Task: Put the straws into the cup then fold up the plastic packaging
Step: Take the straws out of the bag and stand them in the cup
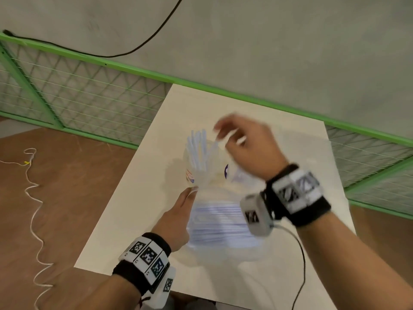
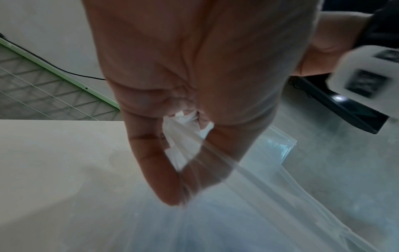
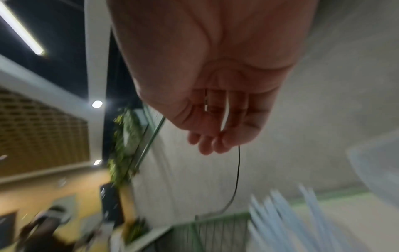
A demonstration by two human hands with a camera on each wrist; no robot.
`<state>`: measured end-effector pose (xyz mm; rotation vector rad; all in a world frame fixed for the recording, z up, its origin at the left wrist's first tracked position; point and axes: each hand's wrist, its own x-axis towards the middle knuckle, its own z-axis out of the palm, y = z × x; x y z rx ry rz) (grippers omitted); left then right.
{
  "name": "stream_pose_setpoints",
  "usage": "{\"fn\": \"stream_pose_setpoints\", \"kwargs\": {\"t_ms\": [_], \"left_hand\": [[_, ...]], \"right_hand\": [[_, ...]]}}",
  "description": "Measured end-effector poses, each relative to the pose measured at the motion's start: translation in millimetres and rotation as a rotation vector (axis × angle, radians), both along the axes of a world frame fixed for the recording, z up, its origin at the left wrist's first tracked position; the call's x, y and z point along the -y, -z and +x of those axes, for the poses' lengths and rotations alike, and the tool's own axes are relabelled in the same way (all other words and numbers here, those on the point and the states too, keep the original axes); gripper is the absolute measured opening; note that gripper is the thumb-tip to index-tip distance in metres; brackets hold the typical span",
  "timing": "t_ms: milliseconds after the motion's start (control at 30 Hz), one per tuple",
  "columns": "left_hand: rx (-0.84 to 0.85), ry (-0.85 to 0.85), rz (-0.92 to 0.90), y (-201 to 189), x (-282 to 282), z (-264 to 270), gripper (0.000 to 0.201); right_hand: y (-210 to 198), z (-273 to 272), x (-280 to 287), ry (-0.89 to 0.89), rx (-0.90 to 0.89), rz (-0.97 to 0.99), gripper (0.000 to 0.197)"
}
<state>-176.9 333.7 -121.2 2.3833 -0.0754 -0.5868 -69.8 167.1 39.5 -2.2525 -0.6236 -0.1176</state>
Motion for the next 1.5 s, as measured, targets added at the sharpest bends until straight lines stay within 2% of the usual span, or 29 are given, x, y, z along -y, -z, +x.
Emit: {"fn": "stream_pose_setpoints", "kwargs": {"t_ms": [100,200,333,567,933,1167,1300,1400,1500], "left_hand": [[0.010,0.014,-0.024,-0.3,4.0,0.9,0.105],[0.036,0.046,-0.090,1.1,7.7,0.1,0.107],[0.037,0.037,-0.102,2.4,9.5,-2.1,0.109],[0.056,0.025,-0.102,12.1,6.4,-11.0,0.112],[0.069,0.009,-0.119,9.7,2.7,-18.7,0.109],[0.076,0.006,-0.101,7.0,3.0,-19.9,0.107],[0.068,0.017,-0.057,6.2,3.0,-20.4,0.110],[0.056,0.017,-0.024,5.0,2.5,-19.7,0.110],[0.051,0.018,-0.027,5.4,2.3,-18.3,0.109]], "right_hand": [[55.9,-51.7,-1.0,-0.190,-0.156,-0.325,0.041],[120.5,-87.2,1.9,-0.244,-0.277,-0.707,0.038],[172.5,-111.4,8.8,-0.236,-0.243,-0.892,0.037],[197.9,-127.5,4.7,-0.113,-0.132,-0.977,0.037],[206.8,-131.1,4.3,-0.084,-0.081,-1.011,0.031],[209.4,-131.0,4.8,-0.101,-0.164,-1.075,0.009],[204.2,-126.2,7.0,-0.124,-0.185,-1.097,0.009],[196.9,-122.2,12.8,-0.143,-0.164,-1.028,0.021],[191.8,-119.9,21.2,-0.089,-0.185,-0.882,0.032]]}}
